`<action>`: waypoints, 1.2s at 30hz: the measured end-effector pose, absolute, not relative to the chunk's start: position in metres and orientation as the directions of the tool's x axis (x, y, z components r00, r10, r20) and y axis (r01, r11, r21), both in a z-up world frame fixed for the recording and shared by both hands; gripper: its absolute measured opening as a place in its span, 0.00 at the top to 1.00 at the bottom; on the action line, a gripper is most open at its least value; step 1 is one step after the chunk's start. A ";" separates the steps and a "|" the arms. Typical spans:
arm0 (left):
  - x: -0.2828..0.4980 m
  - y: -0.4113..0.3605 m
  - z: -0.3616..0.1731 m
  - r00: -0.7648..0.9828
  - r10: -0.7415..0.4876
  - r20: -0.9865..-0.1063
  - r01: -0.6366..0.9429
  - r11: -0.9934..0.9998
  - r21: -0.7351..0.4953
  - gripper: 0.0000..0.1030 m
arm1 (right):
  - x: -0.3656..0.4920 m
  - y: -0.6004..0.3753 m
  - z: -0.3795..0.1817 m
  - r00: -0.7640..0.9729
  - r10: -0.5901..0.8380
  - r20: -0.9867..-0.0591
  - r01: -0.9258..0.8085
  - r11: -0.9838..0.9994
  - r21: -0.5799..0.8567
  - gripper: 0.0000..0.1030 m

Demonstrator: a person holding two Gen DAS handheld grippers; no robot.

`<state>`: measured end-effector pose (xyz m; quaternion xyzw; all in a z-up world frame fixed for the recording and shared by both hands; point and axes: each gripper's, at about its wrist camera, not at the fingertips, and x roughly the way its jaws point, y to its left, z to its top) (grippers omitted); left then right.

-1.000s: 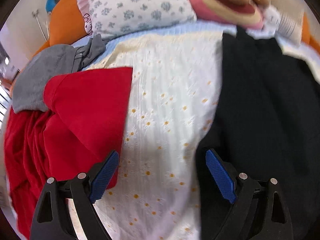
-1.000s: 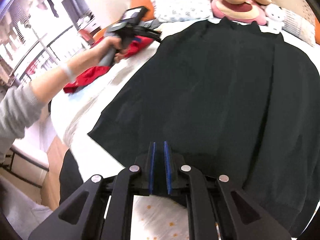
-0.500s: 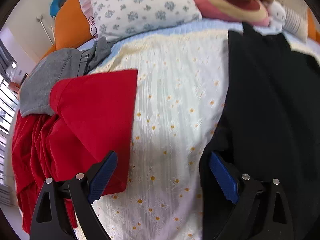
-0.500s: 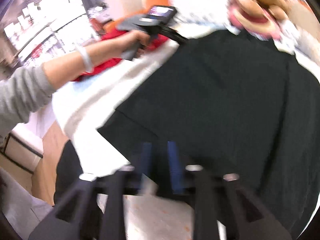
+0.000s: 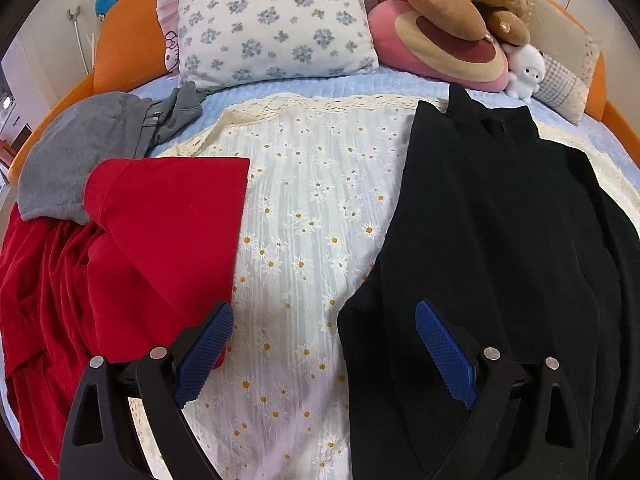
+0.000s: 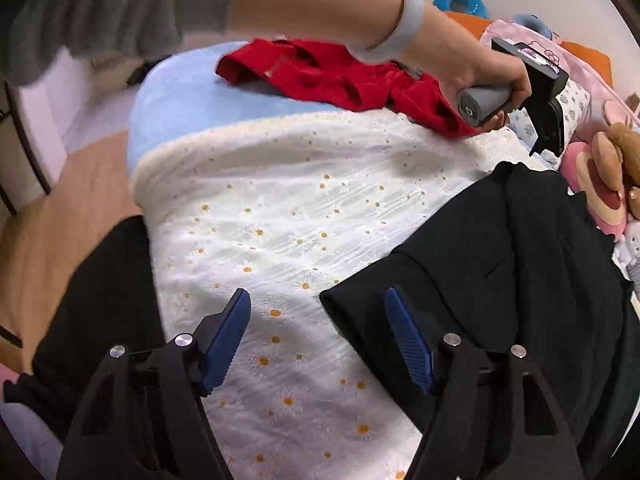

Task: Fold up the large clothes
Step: 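Grasp the black jacket's side edge with the right tool and fold inward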

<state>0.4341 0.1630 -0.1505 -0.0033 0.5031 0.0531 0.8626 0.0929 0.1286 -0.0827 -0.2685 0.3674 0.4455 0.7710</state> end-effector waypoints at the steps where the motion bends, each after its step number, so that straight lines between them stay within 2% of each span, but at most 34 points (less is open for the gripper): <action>1: 0.433 0.164 -0.150 0.490 0.084 -0.867 -0.094 0.995 0.043 0.09 | 0.094 0.132 -0.087 0.350 0.478 -0.805 -0.879 0.465 -0.106 0.33; 2: 0.433 0.165 -0.150 0.492 0.078 -0.867 -0.094 0.995 0.036 0.09 | 0.094 0.136 -0.091 0.377 0.461 -0.803 -0.870 0.474 -0.136 0.34; 4: 0.432 0.167 -0.150 0.492 0.076 -0.867 -0.099 0.995 0.030 0.09 | 0.098 0.137 -0.097 0.388 0.440 -0.810 -0.865 0.476 -0.156 0.40; 7: 0.433 0.174 -0.151 0.492 0.070 -0.868 -0.115 0.993 0.015 0.09 | 0.105 0.134 -0.107 0.375 0.418 -0.828 -0.857 0.496 -0.138 0.48; 9: 0.434 0.179 -0.152 0.494 0.060 -0.867 -0.126 0.992 -0.003 0.09 | 0.109 0.129 -0.107 0.387 0.412 -0.825 -0.844 0.517 -0.138 0.64; 10: 0.436 0.182 -0.152 0.494 0.053 -0.868 -0.131 0.991 -0.014 0.09 | 0.110 0.126 -0.105 0.393 0.411 -0.823 -0.837 0.531 -0.133 0.68; 13: 0.442 0.186 -0.153 0.499 0.017 -0.867 -0.129 0.990 -0.054 0.09 | 0.118 0.112 -0.096 0.353 0.462 -0.814 -0.819 0.573 -0.030 0.81; 16: 0.455 0.185 -0.150 0.515 -0.016 -0.857 -0.109 0.990 -0.084 0.09 | 0.124 0.097 -0.091 0.326 0.505 -0.799 -0.794 0.606 0.059 0.86; 22: 0.504 0.164 -0.147 0.532 -0.150 -0.833 -0.032 0.980 -0.197 0.09 | 0.139 0.069 -0.088 0.288 0.577 -0.764 -0.741 0.639 0.204 0.86; 25: 0.533 0.138 -0.154 0.515 -0.072 -0.854 0.020 0.997 -0.073 0.09 | 0.149 0.054 -0.087 0.281 0.609 -0.742 -0.717 0.647 0.259 0.86; 28: 0.561 0.122 -0.177 0.460 0.084 -0.884 0.034 0.993 0.113 0.09 | 0.159 0.041 -0.087 0.283 0.625 -0.728 -0.691 0.659 0.297 0.86; 35: 0.576 0.118 -0.196 0.429 0.063 -0.901 0.035 0.996 0.086 0.10 | 0.172 0.028 -0.098 0.252 0.646 -0.721 -0.656 0.662 0.364 0.86; 36: 0.575 0.120 -0.196 0.425 0.035 -0.905 0.038 0.998 0.056 0.16 | 0.172 0.028 -0.099 0.246 0.651 -0.718 -0.654 0.659 0.373 0.86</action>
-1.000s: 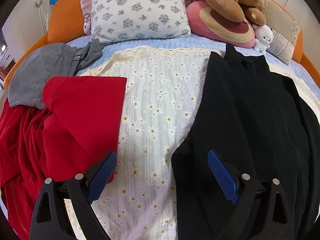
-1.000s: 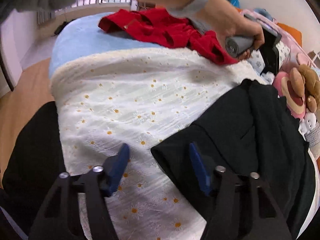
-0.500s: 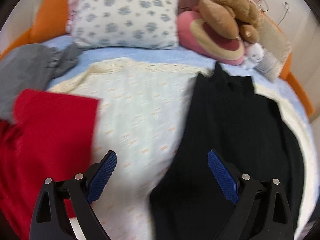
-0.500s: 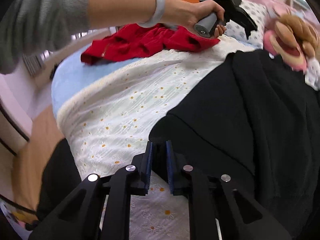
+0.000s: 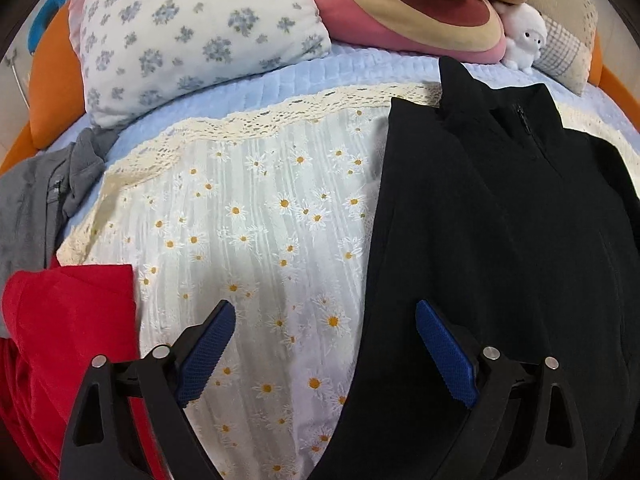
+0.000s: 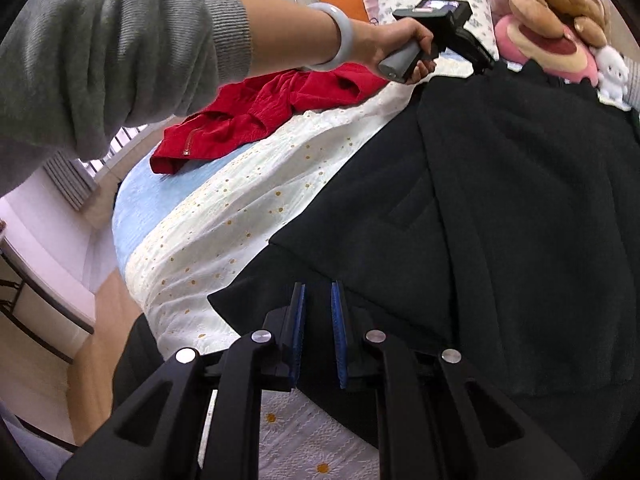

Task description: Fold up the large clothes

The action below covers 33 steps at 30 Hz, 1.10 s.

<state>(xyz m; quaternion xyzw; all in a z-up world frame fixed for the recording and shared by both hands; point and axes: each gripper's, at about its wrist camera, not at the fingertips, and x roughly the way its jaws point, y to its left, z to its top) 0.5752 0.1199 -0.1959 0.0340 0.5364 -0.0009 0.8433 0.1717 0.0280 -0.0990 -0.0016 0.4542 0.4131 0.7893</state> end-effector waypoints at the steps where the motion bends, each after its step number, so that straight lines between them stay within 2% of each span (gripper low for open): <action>1: 0.575 0.121 -0.196 0.419 -0.001 -0.908 0.041 0.999 0.018 0.27 | 0.171 0.028 -0.099 0.243 0.656 -0.715 -0.655 0.654 0.378 0.86; 2: 0.574 0.123 -0.196 0.410 -0.048 -0.911 0.041 0.999 -0.034 0.33 | 0.170 0.028 -0.098 0.245 0.659 -0.711 -0.663 0.649 0.374 0.86; 4: 0.573 0.124 -0.194 0.397 -0.116 -0.910 0.041 0.993 -0.109 0.62 | 0.167 0.027 -0.093 0.270 0.658 -0.703 -0.669 0.653 0.355 0.83; 6: 0.568 0.116 -0.192 0.390 -0.138 -0.910 0.045 0.990 -0.130 0.76 | 0.163 0.028 -0.087 0.305 0.646 -0.699 -0.688 0.657 0.307 0.67; 7: 0.566 0.110 -0.191 0.390 -0.115 -0.913 0.051 0.993 -0.103 0.80 | 0.157 0.031 -0.082 0.336 0.628 -0.701 -0.708 0.660 0.251 0.45; 8: 0.564 0.102 -0.190 0.386 -0.085 -0.918 0.062 0.996 -0.066 0.81 | 0.149 0.035 -0.077 0.376 0.612 -0.696 -0.728 0.660 0.187 0.30; 9: 0.563 0.097 -0.190 0.383 -0.065 -0.921 0.066 0.997 -0.042 0.82 | 0.141 0.039 -0.074 0.398 0.611 -0.684 -0.745 0.651 0.148 0.29; 14: 0.561 0.087 -0.182 0.375 -0.014 -0.927 0.049 0.999 0.005 0.86 | 0.094 0.084 -0.076 0.486 0.570 -0.663 -0.812 0.575 -0.100 0.30; 20: 0.553 0.087 -0.179 0.378 0.007 -0.926 0.069 0.997 0.036 0.86 | 0.078 0.127 -0.107 0.512 0.477 -0.715 -0.812 0.539 -0.222 0.31; 22: 0.552 0.089 -0.181 0.379 0.006 -0.925 0.071 0.997 0.035 0.86 | 0.076 0.134 -0.120 0.560 0.403 -0.724 -0.785 0.538 -0.307 0.35; 28: 0.550 0.096 -0.184 0.385 -0.018 -0.923 0.057 0.998 0.004 0.86 | 0.084 0.132 -0.131 0.680 0.270 -0.681 -0.678 0.584 -0.445 0.37; 29: 0.550 0.096 -0.185 0.386 -0.021 -0.922 0.054 0.999 -0.001 0.86 | 0.083 0.133 -0.134 0.686 0.263 -0.679 -0.674 0.580 -0.456 0.40; 31: 0.550 0.097 -0.186 0.387 -0.029 -0.921 0.051 0.999 -0.010 0.86 | 0.078 0.138 -0.137 0.689 0.267 -0.674 -0.681 0.555 -0.477 0.55; 33: 0.551 0.098 -0.187 0.385 -0.037 -0.922 0.048 0.999 -0.020 0.86 | 0.080 0.140 -0.137 0.651 0.288 -0.703 -0.713 0.549 -0.436 0.78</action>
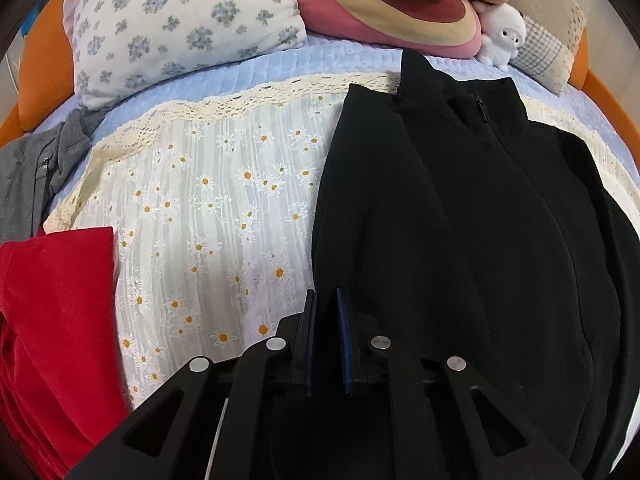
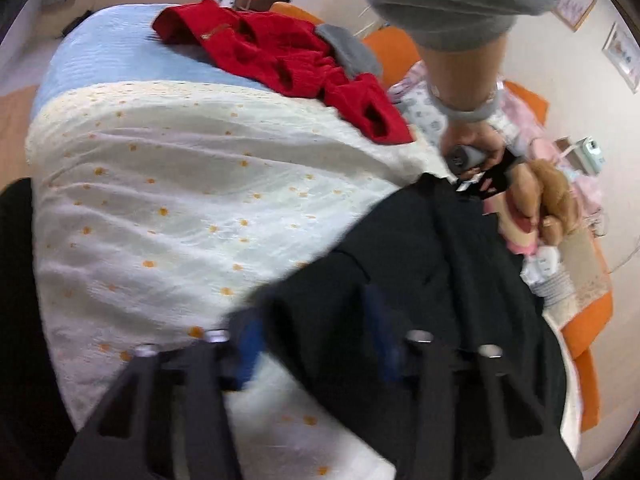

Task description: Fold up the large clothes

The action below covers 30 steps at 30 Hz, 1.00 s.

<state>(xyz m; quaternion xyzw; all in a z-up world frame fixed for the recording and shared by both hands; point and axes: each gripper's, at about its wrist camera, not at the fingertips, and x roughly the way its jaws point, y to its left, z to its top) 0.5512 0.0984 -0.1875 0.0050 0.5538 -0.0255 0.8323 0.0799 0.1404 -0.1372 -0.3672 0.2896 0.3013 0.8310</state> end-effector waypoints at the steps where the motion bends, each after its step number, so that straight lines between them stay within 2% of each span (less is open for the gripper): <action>1: 0.552 0.100 -0.187 0.382 -0.045 -0.923 0.041 0.999 -0.032 0.86 | 0.081 0.140 -0.136 0.635 0.296 -0.714 -0.723 0.554 -0.414 0.80; 3: 0.553 0.104 -0.187 0.374 -0.060 -0.926 0.027 0.998 -0.053 0.88 | 0.086 0.137 -0.133 0.618 0.310 -0.723 -0.728 0.572 -0.377 0.91; 5: 0.555 0.105 -0.184 0.364 -0.064 -0.929 0.023 0.998 -0.059 0.89 | 0.093 0.126 -0.126 0.579 0.336 -0.743 -0.739 0.601 -0.305 0.93; 6: 0.555 0.105 -0.183 0.363 -0.055 -0.930 0.020 0.999 -0.051 0.90 | 0.095 0.121 -0.123 0.568 0.346 -0.747 -0.739 0.613 -0.278 0.94; 9: 0.556 0.109 -0.174 0.366 -0.058 -0.929 -0.012 0.998 -0.067 0.90 | 0.114 0.094 -0.110 0.481 0.431 -0.763 -0.733 0.675 -0.081 0.95; 15: 0.557 0.104 -0.156 0.366 -0.047 -0.929 -0.037 0.997 -0.065 0.90 | 0.154 0.030 -0.092 0.408 0.565 -0.717 -0.619 0.749 0.238 0.95; 23: 0.559 0.072 -0.104 0.379 -0.025 -0.925 -0.107 0.992 -0.071 0.90 | 0.166 -0.053 -0.067 0.458 0.636 -0.620 -0.500 0.762 0.412 0.95; 30: 0.561 -0.015 -0.056 0.414 0.032 -0.910 -0.058 0.998 0.009 0.90 | 0.157 -0.135 -0.042 0.564 0.630 -0.534 -0.413 0.775 0.479 0.95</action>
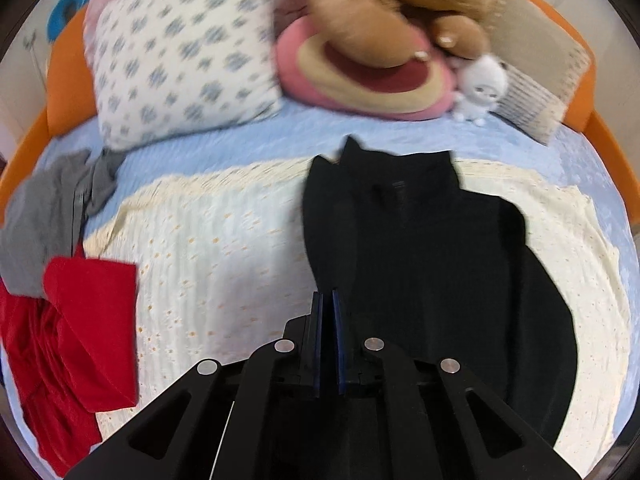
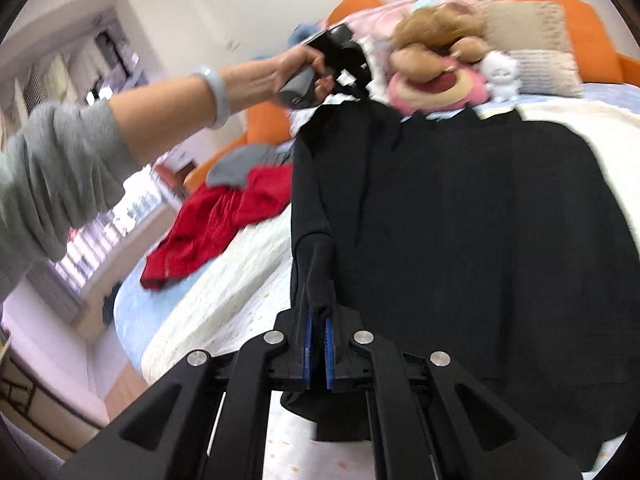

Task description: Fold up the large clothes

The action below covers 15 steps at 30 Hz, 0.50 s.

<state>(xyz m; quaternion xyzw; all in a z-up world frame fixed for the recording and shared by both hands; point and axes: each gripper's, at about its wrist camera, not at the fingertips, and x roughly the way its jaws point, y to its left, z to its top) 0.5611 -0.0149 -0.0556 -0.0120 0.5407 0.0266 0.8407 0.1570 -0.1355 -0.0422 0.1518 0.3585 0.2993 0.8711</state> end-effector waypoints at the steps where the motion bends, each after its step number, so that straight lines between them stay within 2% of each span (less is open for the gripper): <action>1: 0.562 -0.033 -0.050 0.420 0.037 -0.907 -0.041 0.999 0.021 0.90 | 0.156 -0.147 -0.040 0.576 0.625 -0.527 -0.400 0.778 0.485 0.95; 7: 0.571 -0.134 -0.026 0.452 0.050 -0.890 0.023 0.997 0.067 0.91 | 0.140 -0.230 -0.033 0.674 0.545 -0.499 -0.278 0.812 0.512 0.95; 9: 0.576 -0.160 -0.025 0.450 0.022 -0.893 0.031 0.999 0.040 0.91 | 0.135 -0.253 -0.034 0.694 0.520 -0.497 -0.236 0.817 0.526 0.95; 15: 0.597 -0.244 -0.054 0.407 -0.018 -0.913 0.048 0.999 0.001 0.91 | 0.123 -0.312 -0.052 0.724 0.451 -0.522 -0.101 0.818 0.567 0.95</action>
